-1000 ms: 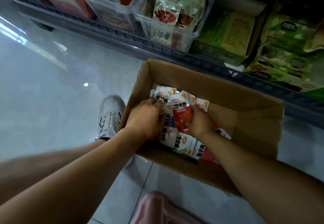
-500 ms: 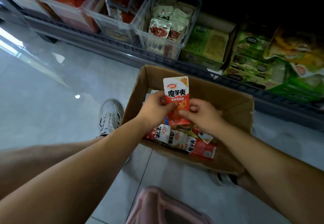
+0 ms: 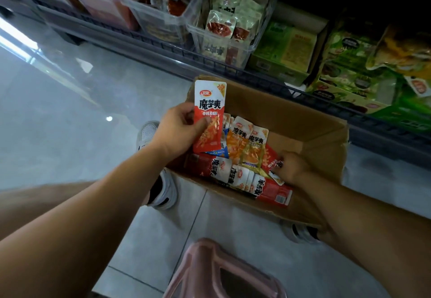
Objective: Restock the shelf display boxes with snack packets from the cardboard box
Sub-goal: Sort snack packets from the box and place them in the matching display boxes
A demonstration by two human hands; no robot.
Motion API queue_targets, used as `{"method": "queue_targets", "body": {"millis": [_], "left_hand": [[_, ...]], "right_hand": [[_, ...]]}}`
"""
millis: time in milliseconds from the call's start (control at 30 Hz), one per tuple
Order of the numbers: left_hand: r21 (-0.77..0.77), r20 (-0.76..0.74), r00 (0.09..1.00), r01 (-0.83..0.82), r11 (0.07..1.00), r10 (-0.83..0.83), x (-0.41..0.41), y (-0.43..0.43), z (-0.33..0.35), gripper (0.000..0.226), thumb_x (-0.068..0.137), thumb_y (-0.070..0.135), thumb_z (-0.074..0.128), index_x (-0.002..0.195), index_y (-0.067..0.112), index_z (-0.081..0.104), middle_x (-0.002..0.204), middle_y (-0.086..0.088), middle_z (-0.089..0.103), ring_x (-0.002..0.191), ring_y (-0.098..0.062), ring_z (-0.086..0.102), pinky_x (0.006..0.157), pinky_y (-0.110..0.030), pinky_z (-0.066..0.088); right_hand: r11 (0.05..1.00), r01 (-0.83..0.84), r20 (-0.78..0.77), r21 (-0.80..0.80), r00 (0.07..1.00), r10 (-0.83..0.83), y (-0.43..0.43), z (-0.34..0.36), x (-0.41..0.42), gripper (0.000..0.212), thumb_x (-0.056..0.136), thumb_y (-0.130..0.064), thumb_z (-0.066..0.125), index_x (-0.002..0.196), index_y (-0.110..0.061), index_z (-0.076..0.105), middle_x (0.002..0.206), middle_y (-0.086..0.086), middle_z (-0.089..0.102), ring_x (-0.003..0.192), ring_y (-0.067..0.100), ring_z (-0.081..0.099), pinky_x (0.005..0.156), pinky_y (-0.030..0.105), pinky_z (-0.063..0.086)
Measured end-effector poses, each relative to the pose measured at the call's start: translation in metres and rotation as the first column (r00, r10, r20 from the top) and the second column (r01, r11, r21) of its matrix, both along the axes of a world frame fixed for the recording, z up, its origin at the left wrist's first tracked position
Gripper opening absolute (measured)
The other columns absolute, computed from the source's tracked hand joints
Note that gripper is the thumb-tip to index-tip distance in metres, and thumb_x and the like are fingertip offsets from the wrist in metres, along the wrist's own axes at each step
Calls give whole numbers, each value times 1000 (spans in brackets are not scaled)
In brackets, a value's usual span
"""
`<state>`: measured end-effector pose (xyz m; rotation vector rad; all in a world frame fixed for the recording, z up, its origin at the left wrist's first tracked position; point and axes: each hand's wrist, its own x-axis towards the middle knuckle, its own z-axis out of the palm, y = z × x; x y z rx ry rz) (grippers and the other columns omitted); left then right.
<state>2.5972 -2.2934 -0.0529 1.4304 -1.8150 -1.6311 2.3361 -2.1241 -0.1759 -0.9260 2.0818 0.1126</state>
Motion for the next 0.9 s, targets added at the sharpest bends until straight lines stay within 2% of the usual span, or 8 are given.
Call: {"method": "queue_targets", "body": {"millis": [100,200,400,467,567,700,767,900], "left_hand": [[-16,10,1000,27,1000,-27,-2,3,0,11,96,27,70,105,32,66,91,21,73,84,7,72,63,-9,54],[-4,13,998,56,998,-56,-3,5,0,12,96,26,70,102,35,66,94,20,74,88,3,74,69,-15,58],[49,3,998,61,997,-61,-4,4,1,18,97,30,69,113,24,67,107,8,78,94,-7,76,84,-36,63],[89,-16,999,50,995,-48,-5,5,2,22,98,31,68,117,22,66,109,5,77,96,-11,76,88,-42,63],[143,-44,999,18,990,-12,-10,9,4,22,100,30,66,120,20,65,110,2,77,97,-16,76,91,-46,61],[158,-32,999,21,987,-16,-15,18,7,23,100,33,65,121,24,63,111,3,76,98,-16,76,92,-45,61],[201,-59,998,39,979,-28,-18,25,11,30,100,32,66,127,22,60,114,2,75,98,-15,76,90,-41,62],[362,-184,982,108,926,-43,-23,35,15,51,90,33,77,134,20,55,122,-1,73,103,-17,75,86,-36,63]], "right_hand": [[999,37,-55,9,998,-36,1,-11,2,47,89,-38,72,126,-17,52,124,10,65,104,30,64,85,39,55],[997,81,-73,-5,994,-81,1,-14,2,53,82,-33,80,124,-15,54,122,11,66,105,32,65,84,40,56],[933,344,215,-100,924,-318,-15,17,2,36,92,-16,71,125,-6,62,121,16,68,98,29,67,86,38,55],[934,305,236,-185,937,-259,-25,52,-2,33,94,-13,69,126,-10,62,121,13,68,98,25,66,81,32,53],[962,110,200,-248,978,-60,-37,117,-17,34,90,-9,71,121,-18,62,112,6,68,83,10,63,63,18,48],[986,-87,323,-143,937,129,-42,185,-29,39,84,-12,77,115,-32,66,108,-4,69,92,15,70,75,31,60],[977,-74,395,-198,907,149,-45,194,-24,37,82,-8,80,110,-28,66,106,0,72,94,20,72,74,36,62],[951,41,407,-305,909,92,-57,183,0,42,78,-6,83,112,-21,62,100,2,77,91,19,74,81,42,62]]}}
